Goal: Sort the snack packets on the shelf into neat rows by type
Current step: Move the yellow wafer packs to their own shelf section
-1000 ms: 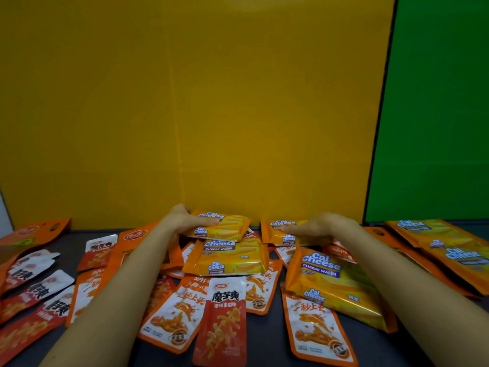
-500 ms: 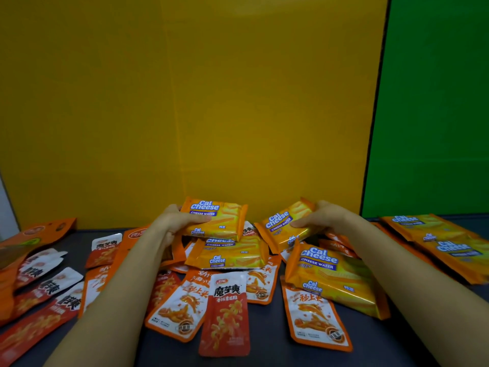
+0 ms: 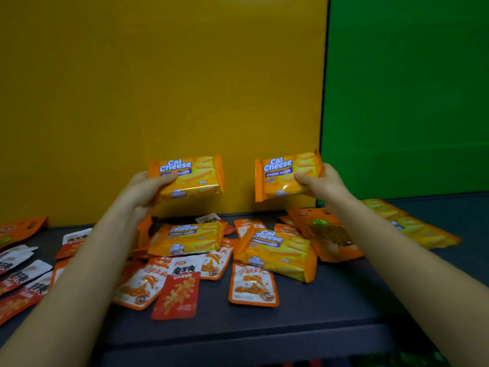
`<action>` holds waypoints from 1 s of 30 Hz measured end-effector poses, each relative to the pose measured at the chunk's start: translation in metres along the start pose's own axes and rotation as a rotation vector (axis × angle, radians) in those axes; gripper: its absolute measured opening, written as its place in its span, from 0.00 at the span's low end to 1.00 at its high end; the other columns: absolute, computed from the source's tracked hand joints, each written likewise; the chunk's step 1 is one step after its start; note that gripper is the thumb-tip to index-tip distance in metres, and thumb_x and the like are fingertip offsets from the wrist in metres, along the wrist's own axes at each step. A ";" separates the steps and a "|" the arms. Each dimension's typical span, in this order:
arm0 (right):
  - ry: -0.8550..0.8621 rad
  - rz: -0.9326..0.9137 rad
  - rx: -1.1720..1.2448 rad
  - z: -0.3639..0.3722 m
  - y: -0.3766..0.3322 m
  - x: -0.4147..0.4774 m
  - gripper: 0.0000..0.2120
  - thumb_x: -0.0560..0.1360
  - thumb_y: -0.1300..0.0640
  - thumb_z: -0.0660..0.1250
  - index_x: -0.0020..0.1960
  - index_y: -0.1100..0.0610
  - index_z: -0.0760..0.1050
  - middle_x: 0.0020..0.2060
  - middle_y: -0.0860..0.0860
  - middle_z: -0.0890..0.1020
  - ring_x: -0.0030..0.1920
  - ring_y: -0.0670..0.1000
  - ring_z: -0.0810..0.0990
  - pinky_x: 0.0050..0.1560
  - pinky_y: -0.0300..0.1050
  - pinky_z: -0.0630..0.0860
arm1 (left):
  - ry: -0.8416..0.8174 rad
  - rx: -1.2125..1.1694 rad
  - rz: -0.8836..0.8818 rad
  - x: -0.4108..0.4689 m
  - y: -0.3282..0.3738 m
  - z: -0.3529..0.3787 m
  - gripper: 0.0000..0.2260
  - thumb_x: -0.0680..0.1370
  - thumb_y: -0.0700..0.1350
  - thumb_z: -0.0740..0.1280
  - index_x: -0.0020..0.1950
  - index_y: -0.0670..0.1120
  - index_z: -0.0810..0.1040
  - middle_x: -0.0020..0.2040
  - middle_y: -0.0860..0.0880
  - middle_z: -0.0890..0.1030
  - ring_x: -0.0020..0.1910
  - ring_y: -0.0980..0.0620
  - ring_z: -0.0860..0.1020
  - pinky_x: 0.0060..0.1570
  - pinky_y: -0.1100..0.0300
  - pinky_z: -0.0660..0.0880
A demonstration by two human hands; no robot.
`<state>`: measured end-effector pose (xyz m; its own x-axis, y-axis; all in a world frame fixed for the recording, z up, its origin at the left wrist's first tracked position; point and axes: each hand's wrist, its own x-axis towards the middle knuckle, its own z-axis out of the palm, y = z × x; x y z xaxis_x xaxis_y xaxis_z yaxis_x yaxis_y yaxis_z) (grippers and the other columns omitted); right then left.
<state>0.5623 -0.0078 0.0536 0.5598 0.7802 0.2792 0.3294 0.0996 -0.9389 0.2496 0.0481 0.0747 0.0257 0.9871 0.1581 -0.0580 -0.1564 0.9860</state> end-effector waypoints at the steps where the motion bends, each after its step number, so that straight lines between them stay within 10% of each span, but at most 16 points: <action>1: -0.013 0.028 0.093 -0.014 0.002 0.002 0.22 0.68 0.56 0.73 0.59 0.61 0.73 0.57 0.59 0.79 0.56 0.59 0.79 0.57 0.59 0.76 | -0.023 -0.012 0.015 -0.007 0.004 0.012 0.02 0.75 0.38 0.67 0.43 0.44 0.76 0.23 0.53 0.81 0.20 0.59 0.78 0.22 0.67 0.75; 6: -0.061 0.036 0.320 -0.098 0.001 -0.008 0.08 0.75 0.64 0.66 0.53 0.58 0.74 0.48 0.56 0.78 0.37 0.47 0.77 0.33 0.37 0.78 | -0.151 -0.067 0.031 -0.065 0.018 0.095 0.04 0.76 0.36 0.64 0.44 0.44 0.74 0.23 0.54 0.81 0.21 0.61 0.78 0.22 0.70 0.74; 13: 0.069 0.018 0.261 -0.235 0.040 -0.008 0.14 0.73 0.62 0.67 0.58 0.63 0.74 0.57 0.61 0.79 0.49 0.54 0.78 0.46 0.47 0.77 | -0.276 -0.087 -0.073 -0.155 -0.010 0.222 0.05 0.76 0.38 0.65 0.52 0.42 0.76 0.29 0.50 0.83 0.26 0.54 0.80 0.27 0.59 0.77; 19: 0.077 0.088 0.266 -0.324 0.082 -0.013 0.17 0.75 0.62 0.66 0.63 0.63 0.71 0.51 0.57 0.77 0.37 0.46 0.75 0.32 0.36 0.75 | -0.232 -0.040 -0.110 -0.222 -0.055 0.309 0.13 0.74 0.37 0.68 0.58 0.41 0.73 0.51 0.42 0.80 0.33 0.57 0.80 0.31 0.69 0.78; 30: 0.065 0.150 0.330 -0.371 0.109 -0.010 0.21 0.74 0.62 0.67 0.65 0.65 0.69 0.59 0.60 0.78 0.37 0.47 0.76 0.32 0.38 0.78 | -0.168 0.202 -0.126 -0.253 -0.077 0.360 0.12 0.73 0.45 0.70 0.53 0.46 0.71 0.55 0.45 0.80 0.48 0.48 0.80 0.47 0.56 0.76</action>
<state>0.8746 -0.2336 0.0232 0.6338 0.7614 0.1361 -0.0168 0.1895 -0.9817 0.6069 -0.2020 -0.0221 0.1857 0.9823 0.0232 0.1555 -0.0527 0.9864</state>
